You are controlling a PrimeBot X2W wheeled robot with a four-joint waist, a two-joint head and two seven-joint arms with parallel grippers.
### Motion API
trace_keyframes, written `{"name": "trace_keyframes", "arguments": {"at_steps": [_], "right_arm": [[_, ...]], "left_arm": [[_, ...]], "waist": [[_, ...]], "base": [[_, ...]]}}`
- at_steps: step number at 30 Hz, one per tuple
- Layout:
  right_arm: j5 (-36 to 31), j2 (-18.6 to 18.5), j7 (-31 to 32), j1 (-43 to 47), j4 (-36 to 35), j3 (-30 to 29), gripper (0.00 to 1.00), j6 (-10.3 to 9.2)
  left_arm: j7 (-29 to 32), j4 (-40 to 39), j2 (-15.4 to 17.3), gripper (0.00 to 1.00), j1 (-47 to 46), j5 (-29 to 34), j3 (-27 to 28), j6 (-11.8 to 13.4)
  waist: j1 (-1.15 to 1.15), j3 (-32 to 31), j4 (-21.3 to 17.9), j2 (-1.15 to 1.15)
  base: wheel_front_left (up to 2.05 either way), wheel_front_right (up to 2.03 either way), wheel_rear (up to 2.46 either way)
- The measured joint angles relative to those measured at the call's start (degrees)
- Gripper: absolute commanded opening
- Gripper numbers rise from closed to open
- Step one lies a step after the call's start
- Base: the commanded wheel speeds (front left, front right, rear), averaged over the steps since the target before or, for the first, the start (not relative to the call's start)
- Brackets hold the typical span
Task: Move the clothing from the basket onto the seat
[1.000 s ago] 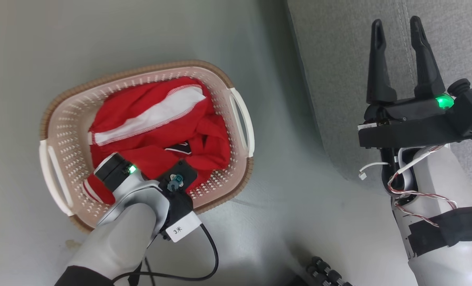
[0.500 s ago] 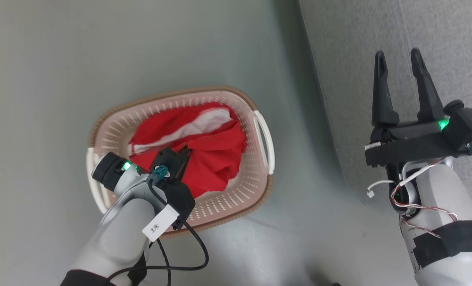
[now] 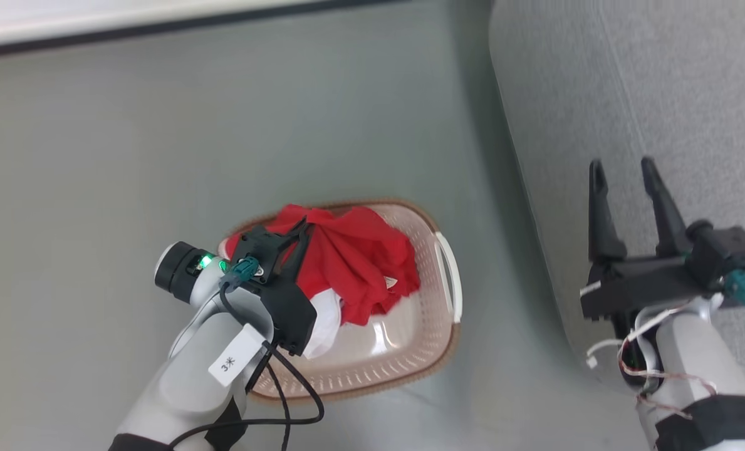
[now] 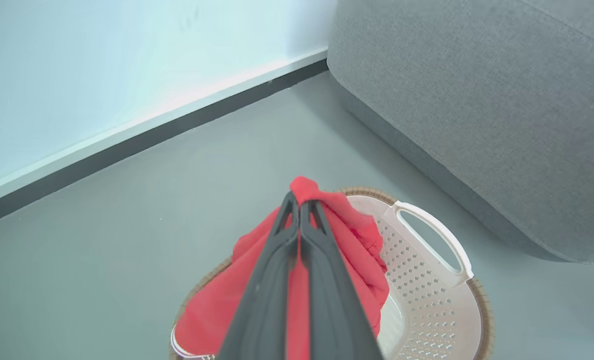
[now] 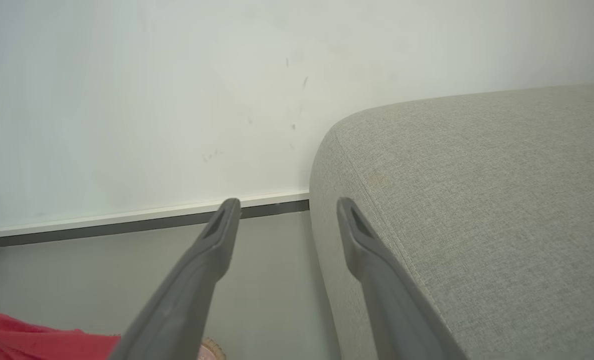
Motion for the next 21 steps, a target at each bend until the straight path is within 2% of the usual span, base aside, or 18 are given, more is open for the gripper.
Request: {"name": "trace_keyframes", "arguments": {"at_steps": [11, 21], "right_arm": [[-0.2, 0.4, 0.0, 5.3, 1.9, 0.0, 1.0, 0.47], [-0.3, 0.7, 0.0, 10.0, 3.4, 0.5, 1.0, 0.73]], "left_arm": [[0.0, -5.9, -0.2, 0.0, 0.1, -1.9, 1.2, -0.1], [0.0, -8.1, -0.3, 0.0, 2.7, -4.0, 0.3, -0.1]], "waist": [[0.0, -9.5, 3.0, 0.0], [0.0, -18.2, 5.4, 0.0]], "base": [[0.0, 0.0, 0.0], [0.0, 0.0, 0.0]]}}
